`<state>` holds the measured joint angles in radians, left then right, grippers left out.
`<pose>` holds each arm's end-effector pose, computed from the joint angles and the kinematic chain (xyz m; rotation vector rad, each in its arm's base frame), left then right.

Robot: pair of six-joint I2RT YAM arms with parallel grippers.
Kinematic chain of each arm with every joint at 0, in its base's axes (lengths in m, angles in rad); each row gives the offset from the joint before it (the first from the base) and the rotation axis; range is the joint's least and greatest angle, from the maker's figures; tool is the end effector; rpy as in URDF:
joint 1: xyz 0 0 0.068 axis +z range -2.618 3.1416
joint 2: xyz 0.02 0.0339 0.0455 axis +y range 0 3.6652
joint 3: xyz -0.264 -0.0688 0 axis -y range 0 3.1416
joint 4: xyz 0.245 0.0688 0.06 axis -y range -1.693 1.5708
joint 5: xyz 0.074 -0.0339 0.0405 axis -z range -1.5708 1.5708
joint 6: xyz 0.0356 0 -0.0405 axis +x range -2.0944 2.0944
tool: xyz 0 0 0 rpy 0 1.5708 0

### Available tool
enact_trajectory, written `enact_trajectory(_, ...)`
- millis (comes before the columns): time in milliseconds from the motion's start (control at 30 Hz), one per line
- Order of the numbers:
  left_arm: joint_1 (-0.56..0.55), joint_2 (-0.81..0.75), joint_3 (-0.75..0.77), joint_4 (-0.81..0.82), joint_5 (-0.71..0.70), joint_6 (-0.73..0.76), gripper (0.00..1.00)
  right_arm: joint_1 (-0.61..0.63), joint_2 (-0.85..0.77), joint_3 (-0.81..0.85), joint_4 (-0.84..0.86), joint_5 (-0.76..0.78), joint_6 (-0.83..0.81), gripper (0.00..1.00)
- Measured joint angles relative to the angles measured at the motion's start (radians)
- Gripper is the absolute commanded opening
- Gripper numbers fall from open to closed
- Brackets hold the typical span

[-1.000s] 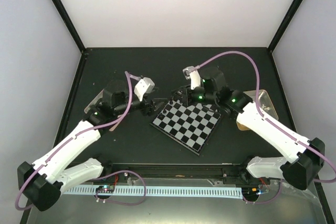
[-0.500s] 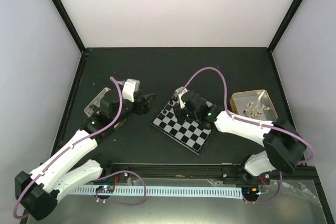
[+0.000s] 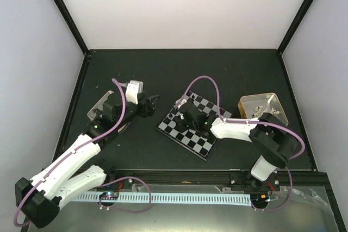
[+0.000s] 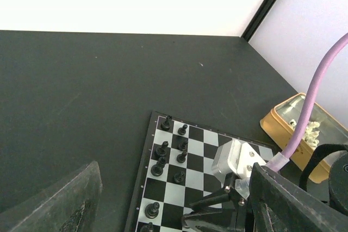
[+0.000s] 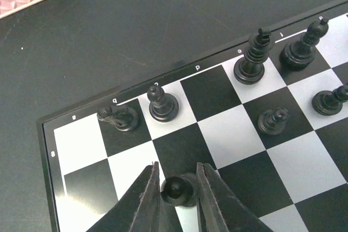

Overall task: Set up the chess pieces on the board
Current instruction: Place the chess piece on the chessboard, then move the chess piece to the chessboard.

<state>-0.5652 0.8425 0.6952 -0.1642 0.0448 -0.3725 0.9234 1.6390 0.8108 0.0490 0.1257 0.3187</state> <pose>0.1678 -0.1083 0.3003 0.2181 1.9277 -0.6774 0.2000 0.2571 0.1601 -0.6514 2.2995 0.4586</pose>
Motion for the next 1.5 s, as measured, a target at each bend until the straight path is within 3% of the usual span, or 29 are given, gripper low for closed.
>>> enact_trajectory(300,0.001,0.003,0.002,-0.001,-0.012,0.0,0.76,0.0,0.0,0.004,-0.043,-0.001,0.001,0.3)
enact_trajectory(633,0.001,0.006,0.003,-0.006,-0.016,0.0,0.77,0.0,0.002,0.199,-0.333,0.0,0.096,0.38)
enact_trajectory(967,0.004,0.015,0.011,-0.023,-0.034,0.001,0.77,0.0,0.099,0.311,-0.51,-0.001,0.168,0.3)
enact_trajectory(1500,0.01,0.028,0.019,-0.027,-0.042,-0.002,0.77,0.0,0.13,0.361,-0.551,0.007,0.166,0.2)
